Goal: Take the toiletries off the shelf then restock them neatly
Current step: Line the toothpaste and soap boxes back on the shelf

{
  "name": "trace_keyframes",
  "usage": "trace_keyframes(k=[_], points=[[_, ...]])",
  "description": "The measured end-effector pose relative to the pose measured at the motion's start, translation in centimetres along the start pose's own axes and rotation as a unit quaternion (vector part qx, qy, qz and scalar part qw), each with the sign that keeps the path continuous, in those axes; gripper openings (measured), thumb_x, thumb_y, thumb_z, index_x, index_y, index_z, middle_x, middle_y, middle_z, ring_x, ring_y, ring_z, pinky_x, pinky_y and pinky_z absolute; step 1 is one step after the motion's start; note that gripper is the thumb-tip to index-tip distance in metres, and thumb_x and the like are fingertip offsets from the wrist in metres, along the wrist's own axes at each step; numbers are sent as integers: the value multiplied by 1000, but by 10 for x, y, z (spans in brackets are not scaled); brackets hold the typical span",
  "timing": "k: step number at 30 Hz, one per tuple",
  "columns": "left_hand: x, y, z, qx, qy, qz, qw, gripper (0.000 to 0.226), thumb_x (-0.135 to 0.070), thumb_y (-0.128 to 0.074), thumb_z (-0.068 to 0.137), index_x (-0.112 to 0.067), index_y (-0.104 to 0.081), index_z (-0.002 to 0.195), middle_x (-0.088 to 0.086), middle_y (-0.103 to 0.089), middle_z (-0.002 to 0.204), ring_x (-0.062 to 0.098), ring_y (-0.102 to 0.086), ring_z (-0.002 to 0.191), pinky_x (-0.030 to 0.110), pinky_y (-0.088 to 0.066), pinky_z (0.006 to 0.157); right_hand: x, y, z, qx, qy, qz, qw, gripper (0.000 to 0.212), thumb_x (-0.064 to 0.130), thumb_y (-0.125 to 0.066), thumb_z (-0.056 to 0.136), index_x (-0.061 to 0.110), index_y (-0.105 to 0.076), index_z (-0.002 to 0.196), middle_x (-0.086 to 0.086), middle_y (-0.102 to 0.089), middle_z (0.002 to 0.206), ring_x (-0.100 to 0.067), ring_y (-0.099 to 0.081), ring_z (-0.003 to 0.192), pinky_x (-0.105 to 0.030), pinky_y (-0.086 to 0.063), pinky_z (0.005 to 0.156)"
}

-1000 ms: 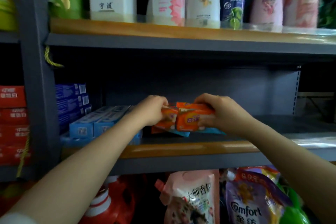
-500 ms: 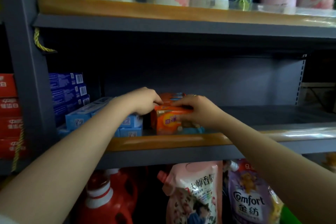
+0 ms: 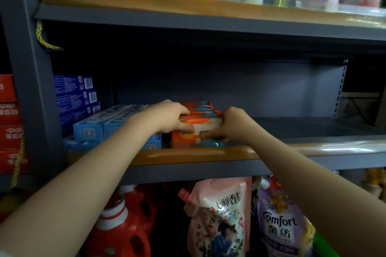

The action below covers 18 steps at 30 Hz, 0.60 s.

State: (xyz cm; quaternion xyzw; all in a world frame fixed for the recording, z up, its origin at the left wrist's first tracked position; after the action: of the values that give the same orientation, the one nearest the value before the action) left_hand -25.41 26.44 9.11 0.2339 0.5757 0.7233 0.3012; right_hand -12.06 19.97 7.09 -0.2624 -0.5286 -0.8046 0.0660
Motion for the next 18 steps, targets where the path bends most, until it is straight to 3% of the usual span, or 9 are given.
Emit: trace_keyframes(k=[3, 6, 8, 10, 13, 16, 18], points=[[-7, 1, -1, -25, 18, 82, 996, 59, -58, -54, 83, -28, -45, 134, 10, -49, 130, 28, -48, 114, 37, -44, 92, -2, 5, -7, -60, -3, -29, 998, 50, 47, -77, 68, 13, -58, 98, -5, -63, 92, -21, -61, 78, -33, -52, 69], [-21, 4, -6, -97, 13, 137, 986, 48, -49, -52, 89, -23, -49, 129, 10, -54, 123, 29, -47, 114, 35, -40, 82, 11, 32, -49, -243, 137, -56, 959, 44, 36, -67, 81, 10, -55, 114, -7, -59, 105, -25, -56, 98, -36, -46, 81], [-28, 4, -13, -154, 0, 146, 977, 41, -43, -55, 89, -20, -53, 123, 9, -58, 118, 29, -48, 112, 36, -41, 79, 16, 43, -93, -287, 235, -52, 927, 30, 28, -62, 84, 9, -59, 108, -4, -58, 96, -16, -53, 87, -28, -44, 75], [-32, 5, -21, -201, -6, 137, 970, 35, -34, -56, 90, -16, -56, 120, 10, -58, 115, 31, -49, 109, 38, -42, 78, 8, 37, -128, -226, 280, -74, 930, 21, 26, -58, 82, 13, -61, 98, 8, -53, 84, -1, -44, 70, -13, -39, 67], [-40, 18, -40, -312, -48, 61, 947, 27, -18, -47, 92, -7, -62, 111, 13, -61, 110, 34, -49, 108, 42, -42, 80, -20, 1, -170, -14, 255, -162, 953, 14, 31, -58, 87, 24, -60, 98, 21, -46, 77, 3, -42, 65, -18, -43, 64], [-69, 15, -77, -416, -179, 1, 891, 24, -14, -47, 85, -4, -68, 92, 12, -67, 92, 33, -58, 94, 40, -48, 74, -56, -35, -214, 135, 231, -203, 942, 19, 31, -51, 92, 29, -58, 110, 18, -55, 96, 3, -49, 79, -20, -45, 74], [-93, -12, -100, -423, -253, -17, 870, 21, -12, -50, 80, -6, -69, 85, 10, -67, 86, 32, -60, 86, 37, -48, 73, -79, -58, -237, 205, 209, -198, 935, 23, 29, -48, 94, 28, -57, 115, 11, -58, 111, -4, -54, 97, -24, -45, 85]])
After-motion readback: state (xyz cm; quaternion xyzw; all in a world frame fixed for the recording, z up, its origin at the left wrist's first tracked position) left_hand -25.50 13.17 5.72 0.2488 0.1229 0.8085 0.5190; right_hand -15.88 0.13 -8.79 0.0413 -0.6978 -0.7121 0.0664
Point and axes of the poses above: each hand's wrist, its own z-axis towards the middle knuckle, its own y-axis out of the back of the hand, x = y × z, the point moved 8 cm from there along z, towards the middle knuckle
